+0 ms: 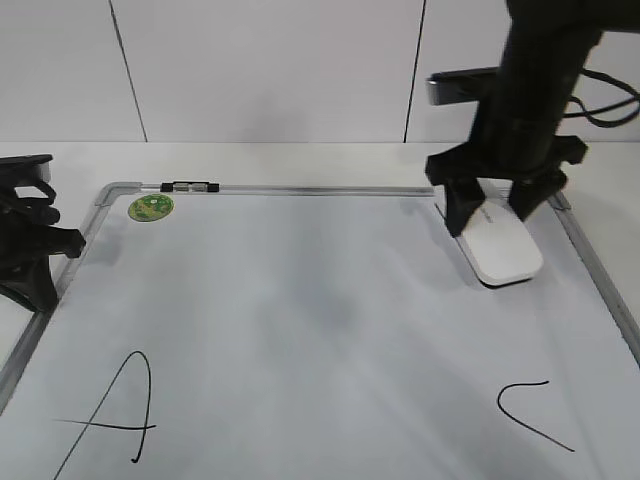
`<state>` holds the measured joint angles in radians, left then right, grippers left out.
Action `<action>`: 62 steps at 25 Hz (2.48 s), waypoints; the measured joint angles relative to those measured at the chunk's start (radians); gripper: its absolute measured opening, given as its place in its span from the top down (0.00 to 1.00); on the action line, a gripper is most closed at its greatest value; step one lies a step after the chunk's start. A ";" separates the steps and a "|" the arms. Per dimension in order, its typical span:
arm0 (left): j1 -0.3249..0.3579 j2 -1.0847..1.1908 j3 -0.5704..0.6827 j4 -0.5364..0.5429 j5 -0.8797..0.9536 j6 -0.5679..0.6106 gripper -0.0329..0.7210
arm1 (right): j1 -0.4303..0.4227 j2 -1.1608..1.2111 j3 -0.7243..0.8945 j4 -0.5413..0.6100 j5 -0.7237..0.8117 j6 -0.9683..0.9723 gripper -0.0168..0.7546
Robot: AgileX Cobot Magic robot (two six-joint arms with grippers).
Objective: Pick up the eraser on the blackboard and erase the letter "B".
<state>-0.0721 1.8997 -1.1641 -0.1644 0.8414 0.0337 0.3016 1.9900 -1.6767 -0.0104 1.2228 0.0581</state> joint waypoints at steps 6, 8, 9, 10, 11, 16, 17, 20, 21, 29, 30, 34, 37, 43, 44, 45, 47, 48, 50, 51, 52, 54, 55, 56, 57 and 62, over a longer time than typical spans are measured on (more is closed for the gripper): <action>0.000 0.000 0.000 0.000 0.002 0.000 0.94 | -0.149 -0.104 0.219 0.057 0.000 -0.036 0.29; 0.000 0.000 0.000 0.000 0.002 0.000 0.94 | -0.194 -0.136 0.274 0.072 0.000 -0.058 0.29; 0.000 0.000 0.000 0.000 0.002 0.000 0.94 | -0.211 -0.150 0.300 0.073 -0.002 -0.058 0.29; 0.000 0.000 0.000 0.000 0.002 0.000 0.94 | -0.225 -0.163 0.321 0.074 -0.002 -0.067 0.29; 0.000 0.000 0.000 0.000 0.002 0.000 0.94 | -0.235 -0.172 0.335 0.076 -0.002 -0.071 0.29; 0.000 0.000 0.000 0.000 0.002 0.000 0.94 | -0.245 -0.183 0.351 0.078 -0.006 -0.077 0.29; 0.000 0.000 0.000 0.000 0.002 0.000 0.94 | -0.245 -0.183 0.351 0.078 -0.007 -0.077 0.29; 0.000 0.000 0.000 0.000 0.002 0.000 0.94 | -0.251 -0.184 0.351 0.078 -0.017 -0.079 0.29; 0.000 0.000 0.000 0.000 0.002 0.000 0.94 | -0.257 -0.184 0.351 0.078 -0.024 -0.079 0.29; 0.000 0.000 0.000 -0.002 0.002 0.000 0.93 | -0.282 -0.184 0.351 0.078 -0.054 -0.106 0.29; 0.000 0.000 0.000 -0.002 0.002 0.000 0.93 | -0.282 -0.184 0.351 0.078 -0.054 -0.106 0.29; 0.000 0.000 0.000 -0.003 0.002 0.000 0.93 | -0.284 -0.157 0.351 0.078 -0.058 -0.106 0.29; 0.000 0.000 0.000 -0.003 0.002 0.001 0.93 | -0.285 -0.130 0.351 0.078 -0.074 -0.108 0.29; 0.000 0.000 0.000 -0.003 0.002 0.001 0.93 | -0.285 -0.119 0.353 0.078 -0.095 -0.108 0.29; 0.000 0.000 0.000 -0.003 0.002 0.001 0.93 | -0.285 -0.119 0.353 0.078 -0.095 -0.108 0.29; 0.000 0.000 0.000 -0.003 0.002 0.001 0.93 | -0.285 -0.119 0.353 0.079 -0.097 -0.108 0.29; 0.000 0.000 0.000 -0.003 0.002 0.001 0.93 | -0.285 -0.119 0.353 0.083 -0.100 -0.108 0.29; 0.000 0.000 0.000 -0.003 0.004 0.001 0.93 | -0.285 -0.119 0.353 0.083 -0.100 -0.108 0.29; 0.000 0.000 0.000 -0.003 0.004 0.001 0.93 | -0.285 -0.118 0.353 0.083 -0.100 -0.108 0.29; 0.000 0.000 0.000 -0.003 0.004 0.001 0.93 | -0.285 -0.118 0.353 0.083 -0.100 -0.108 0.29; 0.000 0.000 0.000 -0.003 0.004 0.001 0.93 | -0.285 -0.118 0.353 0.083 -0.100 -0.108 0.29; 0.000 0.000 0.000 -0.003 0.004 0.001 0.93 | -0.285 -0.118 0.353 0.083 -0.100 -0.108 0.29; 0.000 0.000 0.000 -0.003 0.004 0.001 0.93 | -0.285 -0.118 0.353 0.083 -0.100 -0.108 0.29; 0.000 0.000 0.000 -0.003 0.004 0.001 0.93 | -0.285 -0.118 0.353 0.083 -0.098 -0.108 0.29; 0.000 0.000 0.000 -0.003 0.004 0.001 0.93 | -0.285 -0.118 0.353 0.083 -0.098 -0.108 0.29; 0.000 0.000 0.000 -0.003 0.005 0.001 0.93 | -0.285 -0.118 0.353 0.083 -0.098 -0.108 0.29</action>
<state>-0.0721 1.8997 -1.1641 -0.1669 0.8467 0.0350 0.0166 1.8724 -1.3239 0.0726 1.1251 -0.0496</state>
